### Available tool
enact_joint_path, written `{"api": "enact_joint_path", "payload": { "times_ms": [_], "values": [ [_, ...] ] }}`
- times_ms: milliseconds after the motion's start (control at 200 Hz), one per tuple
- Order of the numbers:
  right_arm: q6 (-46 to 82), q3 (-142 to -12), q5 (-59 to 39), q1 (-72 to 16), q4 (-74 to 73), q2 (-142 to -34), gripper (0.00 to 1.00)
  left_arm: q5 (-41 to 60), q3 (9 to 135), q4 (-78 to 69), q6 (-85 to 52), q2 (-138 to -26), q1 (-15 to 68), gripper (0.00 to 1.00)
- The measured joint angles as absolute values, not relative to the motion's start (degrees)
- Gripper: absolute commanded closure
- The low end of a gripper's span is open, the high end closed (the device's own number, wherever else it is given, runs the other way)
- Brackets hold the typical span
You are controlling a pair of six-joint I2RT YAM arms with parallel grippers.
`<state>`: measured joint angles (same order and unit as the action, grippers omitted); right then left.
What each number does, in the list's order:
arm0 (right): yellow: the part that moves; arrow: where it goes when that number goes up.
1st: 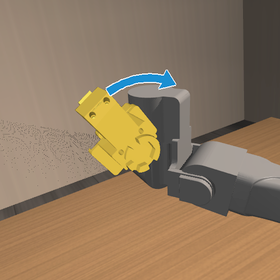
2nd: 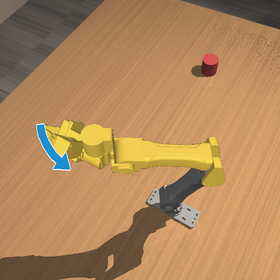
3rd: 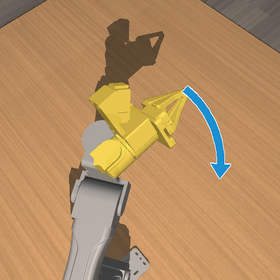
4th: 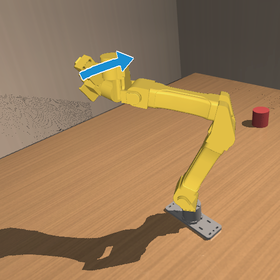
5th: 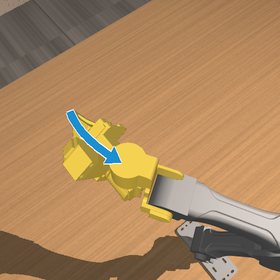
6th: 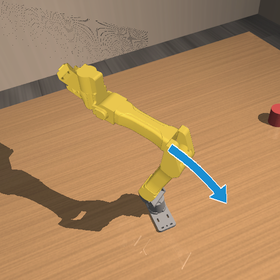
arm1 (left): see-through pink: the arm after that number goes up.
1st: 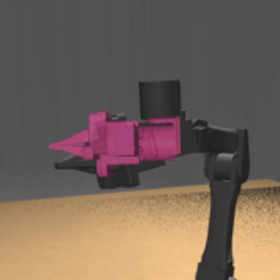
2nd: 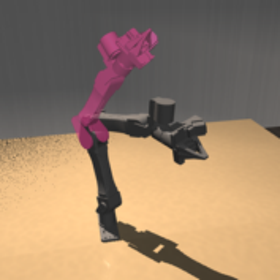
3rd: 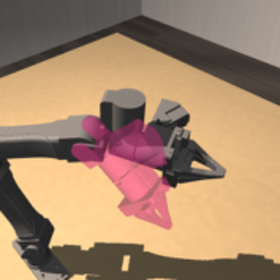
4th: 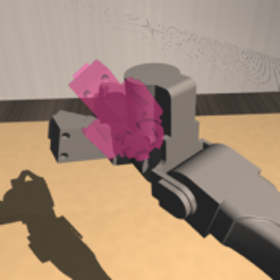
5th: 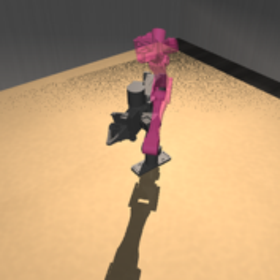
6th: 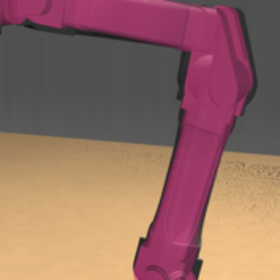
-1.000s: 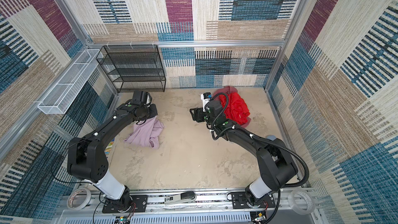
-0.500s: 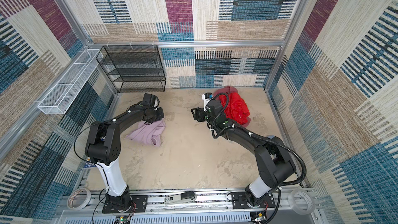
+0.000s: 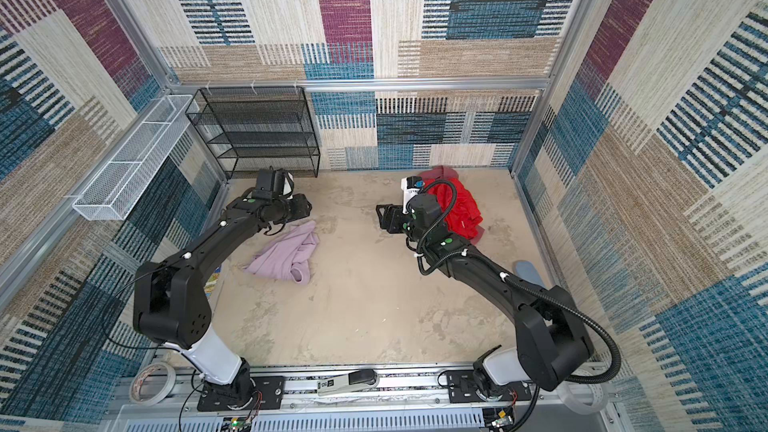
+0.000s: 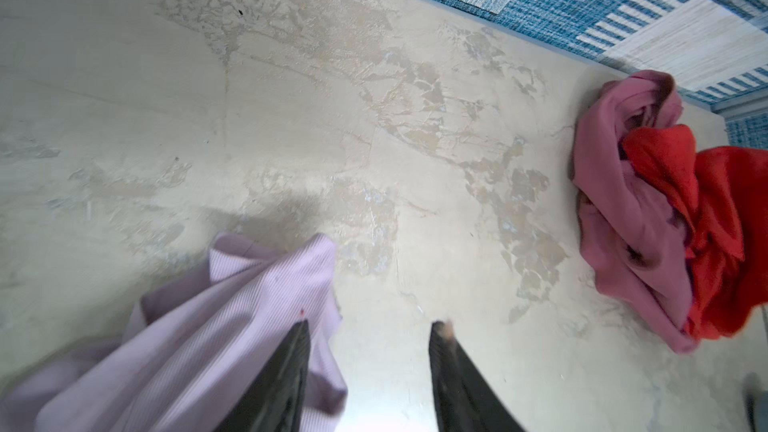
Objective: Pick out a specific cloth from the pile
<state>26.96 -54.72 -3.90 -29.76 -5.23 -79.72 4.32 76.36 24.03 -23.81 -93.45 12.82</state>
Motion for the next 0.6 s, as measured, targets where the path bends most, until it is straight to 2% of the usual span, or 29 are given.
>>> {"api": "enact_joint_path", "payload": {
  "times_ms": [376, 601],
  "values": [
    [28.0, -50.8, -2.7, -29.8, -4.2, -74.9, 0.29, 2.8, 55.9, 29.6, -24.8, -72.2, 19.5, 0.51],
    [28.2, -49.8, -3.1, -29.8, -4.1, -73.9, 0.29, 1.7, 47.7, 31.4, -26.7, -67.9, 21.2, 0.51]
  ]
}}
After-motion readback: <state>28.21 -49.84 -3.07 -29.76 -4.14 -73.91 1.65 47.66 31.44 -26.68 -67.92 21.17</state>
